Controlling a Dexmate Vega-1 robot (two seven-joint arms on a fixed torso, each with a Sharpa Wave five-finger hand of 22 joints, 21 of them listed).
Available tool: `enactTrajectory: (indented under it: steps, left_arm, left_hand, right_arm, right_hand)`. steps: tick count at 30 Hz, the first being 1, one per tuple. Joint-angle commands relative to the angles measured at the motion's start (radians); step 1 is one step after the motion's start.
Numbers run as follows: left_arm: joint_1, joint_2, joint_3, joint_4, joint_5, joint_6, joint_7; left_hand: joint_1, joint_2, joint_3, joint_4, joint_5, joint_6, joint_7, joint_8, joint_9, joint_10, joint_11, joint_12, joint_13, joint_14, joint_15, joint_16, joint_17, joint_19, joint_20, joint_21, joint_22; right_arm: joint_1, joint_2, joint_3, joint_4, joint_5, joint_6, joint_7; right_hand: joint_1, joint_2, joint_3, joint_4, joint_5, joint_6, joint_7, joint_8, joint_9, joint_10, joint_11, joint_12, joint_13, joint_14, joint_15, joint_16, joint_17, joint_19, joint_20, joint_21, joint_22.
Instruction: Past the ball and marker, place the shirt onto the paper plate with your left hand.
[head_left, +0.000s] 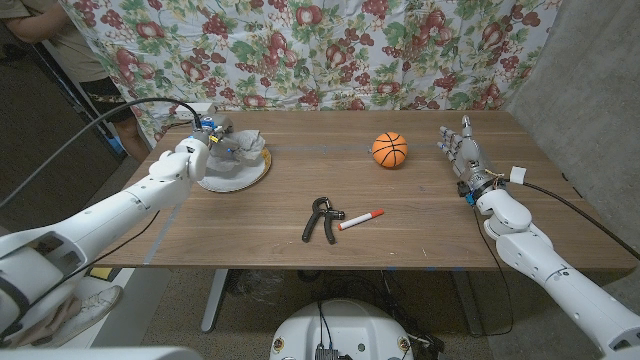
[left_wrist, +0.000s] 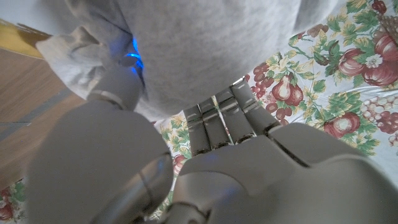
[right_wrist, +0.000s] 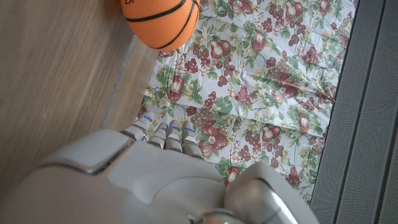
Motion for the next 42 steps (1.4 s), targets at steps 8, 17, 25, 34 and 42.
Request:
enactTrajectory:
  steps: [8,17,25,34,42]
  left_arm:
    - [-0.019,-0.029,0.032,0.052,-0.024,-0.023,0.012]
    - [-0.027,-0.039,0.051,0.066,-0.024,-0.028,0.002]
    - [-0.034,-0.04,0.067,0.072,-0.02,-0.041,-0.016]
    - [-0.033,-0.04,0.073,0.07,-0.017,-0.045,-0.024]
    - [-0.035,-0.044,0.074,0.079,-0.023,-0.042,-0.035]
  left_hand:
    - [0.004,0.017,0.156,0.146,0.007,0.154,-0.033,-0.001,0.165,0.077,-0.07,0.011,0.005,0.029,-0.099,-0.003,0.005,-0.006,-0.133,0.013,-0.01]
    - [0.002,0.018,0.158,0.146,0.007,0.156,-0.036,-0.003,0.164,0.077,-0.072,0.01,0.004,0.029,-0.1,-0.004,0.008,-0.007,-0.134,0.018,-0.019]
    - [0.006,0.02,0.153,0.145,0.006,0.159,-0.036,-0.002,0.167,0.076,-0.072,0.01,0.003,0.031,-0.101,-0.004,0.007,-0.008,-0.135,0.024,-0.025]
    - [0.008,0.021,0.152,0.146,0.006,0.159,-0.035,-0.003,0.169,0.075,-0.073,0.011,0.005,0.032,-0.101,-0.003,0.009,-0.009,-0.135,0.029,-0.032]
    - [0.009,0.02,0.155,0.146,0.007,0.162,-0.04,-0.003,0.171,0.079,-0.075,0.011,0.002,0.032,-0.101,-0.005,0.008,-0.012,-0.133,0.032,-0.04]
  right_arm:
    - [0.006,0.001,-0.004,-0.002,-0.001,-0.004,-0.001]
    - [0.01,0.004,-0.007,0.005,-0.004,-0.001,0.002]
    - [0.009,0.005,-0.008,0.007,-0.004,-0.001,0.002]
    - [0.005,0.003,-0.005,0.005,0.001,-0.001,0.004]
    - [0.0,0.0,-0.003,0.005,0.004,-0.001,0.005]
  right_hand:
    - [0.001,0.015,0.006,0.0,-0.002,0.008,0.0,-0.001,0.003,0.009,-0.002,0.004,0.001,0.004,-0.004,0.003,0.003,-0.001,0.002,-0.004,0.002]
    - [0.001,0.015,0.006,0.0,-0.002,0.008,0.001,-0.001,0.003,0.008,-0.004,0.003,0.001,0.004,-0.004,0.003,0.003,-0.001,0.002,-0.004,0.002]
    - [0.001,0.015,0.007,-0.001,-0.002,0.008,0.002,-0.001,0.003,0.008,-0.002,0.003,0.001,0.004,-0.004,0.003,0.003,-0.001,0.003,-0.004,0.002]
    - [0.001,0.016,0.008,-0.001,-0.002,0.007,0.0,-0.002,0.003,0.01,-0.002,0.003,0.001,0.004,-0.004,0.003,0.003,-0.001,0.003,-0.004,0.002]
    - [0.002,0.016,0.008,-0.001,-0.002,0.008,0.001,-0.001,0.003,0.008,-0.005,0.002,0.001,0.004,-0.004,0.002,0.003,-0.001,0.003,-0.004,0.002]
